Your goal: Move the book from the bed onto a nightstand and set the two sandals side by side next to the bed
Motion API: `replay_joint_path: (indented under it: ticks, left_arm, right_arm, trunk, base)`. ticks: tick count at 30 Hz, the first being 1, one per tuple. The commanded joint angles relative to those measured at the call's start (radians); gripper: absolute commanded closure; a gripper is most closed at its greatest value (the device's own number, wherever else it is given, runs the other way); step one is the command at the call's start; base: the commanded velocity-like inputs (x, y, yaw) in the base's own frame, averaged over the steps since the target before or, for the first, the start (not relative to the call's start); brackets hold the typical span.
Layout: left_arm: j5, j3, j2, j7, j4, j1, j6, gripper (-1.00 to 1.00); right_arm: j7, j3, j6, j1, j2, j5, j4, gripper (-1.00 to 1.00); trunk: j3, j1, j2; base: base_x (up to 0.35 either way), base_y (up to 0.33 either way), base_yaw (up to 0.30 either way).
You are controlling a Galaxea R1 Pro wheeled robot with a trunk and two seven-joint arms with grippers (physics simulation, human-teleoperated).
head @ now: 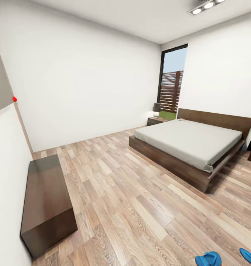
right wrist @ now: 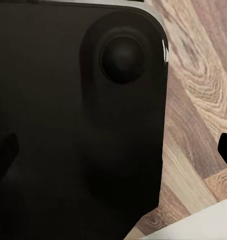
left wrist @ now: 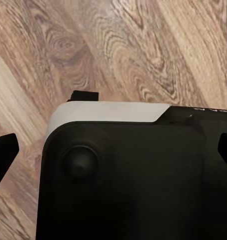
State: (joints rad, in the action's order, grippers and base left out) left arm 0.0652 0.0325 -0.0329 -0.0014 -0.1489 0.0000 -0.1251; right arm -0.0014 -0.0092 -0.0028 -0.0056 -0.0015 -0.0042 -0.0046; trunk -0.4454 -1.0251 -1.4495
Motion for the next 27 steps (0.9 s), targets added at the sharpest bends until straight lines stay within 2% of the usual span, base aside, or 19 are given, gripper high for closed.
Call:
replay_joint_path:
  ticks: [1,9,14,27]
  left_arm:
    - [0.007,0.003,0.0,0.0,0.0,0.0,-0.002,-1.0]
    - [0.007,0.003,0.001,0.0,0.0,0.0,-0.002,-1.0]
    - [0.01,0.005,0.001,0.0,0.0,0.0,-0.001,-1.0]
    - [0.015,0.007,0.0,0.001,0.0,0.0,-0.001,-1.0]
  right_arm:
    - [0.0,-0.001,0.0,-0.001,0.0,0.0,0.0,-1.0]
    - [0.0,0.0,-0.001,-0.001,0.0,0.0,0.0,-1.0]
    - [0.0,0.0,-0.004,-0.001,0.0,0.001,0.0,-1.0]
    - [0.0,0.0,-0.005,-0.001,0.0,0.001,-0.001,-1.0]
  trunk:
    - [-0.001,0.0,0.0]
    - [0.002,0.0,0.0]
    - [0.002,0.0,0.0]
    - [0.002,0.0,0.0]
  base:
    - [0.0,0.0,-0.282]
    - [0.0,0.0,-0.272]
    - [0.061,0.0,-0.083]
    - [0.31,0.043,-0.004]
